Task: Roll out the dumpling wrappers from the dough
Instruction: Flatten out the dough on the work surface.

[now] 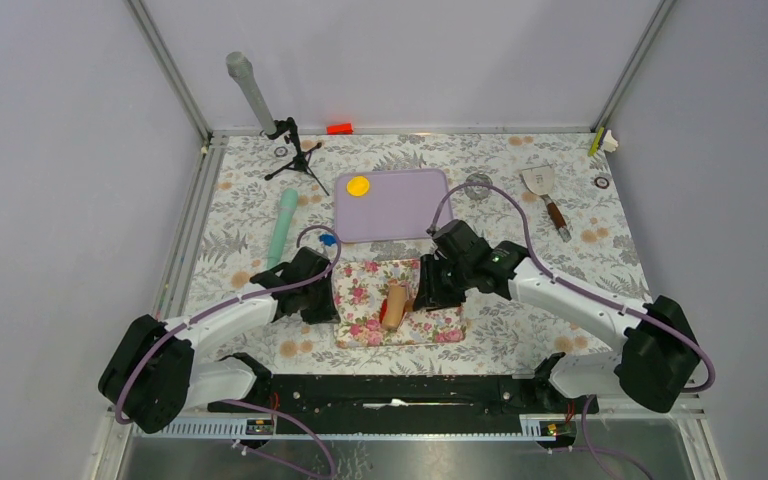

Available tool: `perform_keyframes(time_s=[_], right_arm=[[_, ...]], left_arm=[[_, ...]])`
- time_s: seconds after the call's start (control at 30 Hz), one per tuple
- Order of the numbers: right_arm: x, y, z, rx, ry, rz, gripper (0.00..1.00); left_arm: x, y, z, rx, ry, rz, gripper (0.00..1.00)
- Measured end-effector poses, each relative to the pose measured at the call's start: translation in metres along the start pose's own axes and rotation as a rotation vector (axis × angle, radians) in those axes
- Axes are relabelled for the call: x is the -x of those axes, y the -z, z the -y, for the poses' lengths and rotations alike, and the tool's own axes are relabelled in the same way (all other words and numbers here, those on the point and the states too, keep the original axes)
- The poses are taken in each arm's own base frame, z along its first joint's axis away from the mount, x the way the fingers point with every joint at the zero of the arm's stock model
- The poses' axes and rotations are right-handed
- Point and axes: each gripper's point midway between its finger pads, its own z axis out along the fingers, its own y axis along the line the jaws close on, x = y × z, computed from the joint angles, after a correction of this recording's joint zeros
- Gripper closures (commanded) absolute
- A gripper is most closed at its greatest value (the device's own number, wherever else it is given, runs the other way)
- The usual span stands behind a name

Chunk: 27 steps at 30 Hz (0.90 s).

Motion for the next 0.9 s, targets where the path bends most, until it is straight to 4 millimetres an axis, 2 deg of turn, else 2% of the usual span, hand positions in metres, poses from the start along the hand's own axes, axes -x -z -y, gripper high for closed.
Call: perform_keyframes(time_s=[0.17,0.33,0.9], right_arm=[[-0.003,0.008,0.009,-0.041,-0.015,-0.008,1.0],[-0.004,0.006,0.012,-0.052,-0.022,-0.019,1.0],[0.006,-0.015,-0.002,0.021,-0.015,-0.032,1.0]], left_arm=[[0.001,0.0,0.0,0.001,0.0,0.003,1.0],[0.001,0.0,-0.002,0.005,0.003,0.003,1.0],[0.003,0.002,-0.012,0.043,0.002,0.024,1.0]])
